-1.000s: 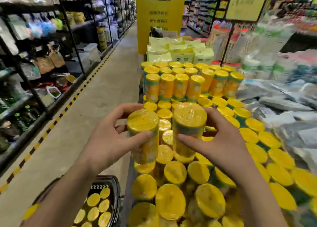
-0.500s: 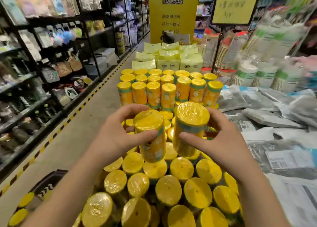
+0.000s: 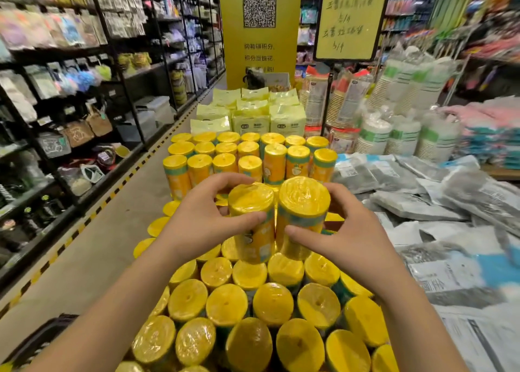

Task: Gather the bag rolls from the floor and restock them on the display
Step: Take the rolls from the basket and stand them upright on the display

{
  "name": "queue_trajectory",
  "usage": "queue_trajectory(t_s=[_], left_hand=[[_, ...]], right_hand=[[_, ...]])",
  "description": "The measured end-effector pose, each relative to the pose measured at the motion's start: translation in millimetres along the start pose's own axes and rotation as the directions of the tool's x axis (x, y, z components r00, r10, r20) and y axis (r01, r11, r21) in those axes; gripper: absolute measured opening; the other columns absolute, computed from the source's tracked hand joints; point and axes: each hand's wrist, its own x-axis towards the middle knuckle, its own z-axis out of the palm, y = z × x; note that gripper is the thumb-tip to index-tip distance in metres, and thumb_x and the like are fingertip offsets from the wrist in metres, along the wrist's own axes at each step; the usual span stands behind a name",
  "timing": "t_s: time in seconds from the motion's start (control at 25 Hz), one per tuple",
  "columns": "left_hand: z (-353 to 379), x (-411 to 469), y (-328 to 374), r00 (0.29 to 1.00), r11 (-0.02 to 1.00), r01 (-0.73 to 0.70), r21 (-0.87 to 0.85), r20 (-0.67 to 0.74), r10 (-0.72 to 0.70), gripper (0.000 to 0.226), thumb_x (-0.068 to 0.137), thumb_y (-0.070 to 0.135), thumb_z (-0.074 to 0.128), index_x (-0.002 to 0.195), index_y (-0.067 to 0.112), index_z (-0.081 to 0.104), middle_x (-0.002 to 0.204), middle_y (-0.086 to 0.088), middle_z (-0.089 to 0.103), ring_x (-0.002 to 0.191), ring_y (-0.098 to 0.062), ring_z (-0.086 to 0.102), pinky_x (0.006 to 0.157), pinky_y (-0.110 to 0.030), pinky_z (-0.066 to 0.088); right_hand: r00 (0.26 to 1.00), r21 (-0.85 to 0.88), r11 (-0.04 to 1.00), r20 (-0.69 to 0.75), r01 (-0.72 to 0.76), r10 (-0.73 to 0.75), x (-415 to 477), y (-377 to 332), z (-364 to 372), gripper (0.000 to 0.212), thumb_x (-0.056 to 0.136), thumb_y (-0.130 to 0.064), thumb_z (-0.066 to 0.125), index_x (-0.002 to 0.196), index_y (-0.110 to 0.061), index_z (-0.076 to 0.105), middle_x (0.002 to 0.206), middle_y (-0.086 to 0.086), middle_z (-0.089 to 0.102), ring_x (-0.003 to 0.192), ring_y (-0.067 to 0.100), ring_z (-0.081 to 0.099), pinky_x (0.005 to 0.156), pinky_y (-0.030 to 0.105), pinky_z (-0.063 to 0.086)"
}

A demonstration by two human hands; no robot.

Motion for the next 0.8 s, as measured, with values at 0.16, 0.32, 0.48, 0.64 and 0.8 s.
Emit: queue_trajectory(t_s=[0.16,0.32,0.48,0.64,0.8], left_hand=[[17,65,-14,0.997,0.988,-0.038,0.149,0.068,0.028,0.051,0.078,0.047,0.082,0.123,0.039,0.061,0.127,0.021,0.055,0.115,0.007,0.052,0.083,-0.015,0.051],[48,141,-46,0.995,0.949,-0.061,0.31,0.09,0.034,0.056,0.078,0.048,0.082,0.126,0.033,0.058,0.131,0.01,0.055,0.116,-0.01,0.052,0.092,-0.03,0.049],[71,191,-83,0.989,0.895,-0.086,0.438,0.143,0.025,0.048,0.079,0.045,0.08,0.118,0.032,0.056,0.119,0.008,0.054,0.11,-0.014,0.052,0.087,-0.03,0.047],[86,218,-115,0.983,0.842,-0.127,0.525,0.179,0.037,0.034,0.083,0.047,0.075,0.103,0.032,0.052,0.108,0.012,0.051,0.114,-0.017,0.052,0.113,-0.048,0.035],[93,231,-125,0.977,0.801,-0.156,0.578,0.21,0.039,0.027,0.092,0.043,0.066,0.106,0.029,0.048,0.108,0.01,0.051,0.122,-0.018,0.05,0.124,-0.054,0.006]], right_hand=[[1.0,-0.056,0.998,-0.025,0.015,-0.016,18,8,-9,0.067,0.065,-0.047,0.091,0.121,-0.048,0.054,0.114,-0.031,0.064,0.108,-0.012,0.057,0.079,0.005,0.047],[0.999,-0.05,0.999,-0.042,-0.004,0.002,38,17,-20,0.066,0.067,-0.045,0.09,0.119,-0.053,0.051,0.112,-0.043,0.056,0.107,-0.021,0.05,0.075,-0.002,0.041],[0.998,-0.068,0.998,-0.062,-0.007,0.003,47,30,-30,0.071,0.066,-0.046,0.09,0.124,-0.052,0.049,0.113,-0.042,0.057,0.108,-0.021,0.05,0.074,0.0,0.044],[0.999,-0.1,0.995,-0.048,-0.002,-0.003,52,43,-32,0.068,0.066,-0.044,0.09,0.121,-0.051,0.05,0.115,-0.039,0.057,0.11,-0.016,0.053,0.08,-0.001,0.043],[0.999,-0.078,0.997,-0.036,-0.023,0.02,56,54,-27,0.069,0.066,-0.041,0.091,0.12,-0.051,0.05,0.115,-0.041,0.056,0.109,-0.019,0.051,0.078,-0.002,0.042]])
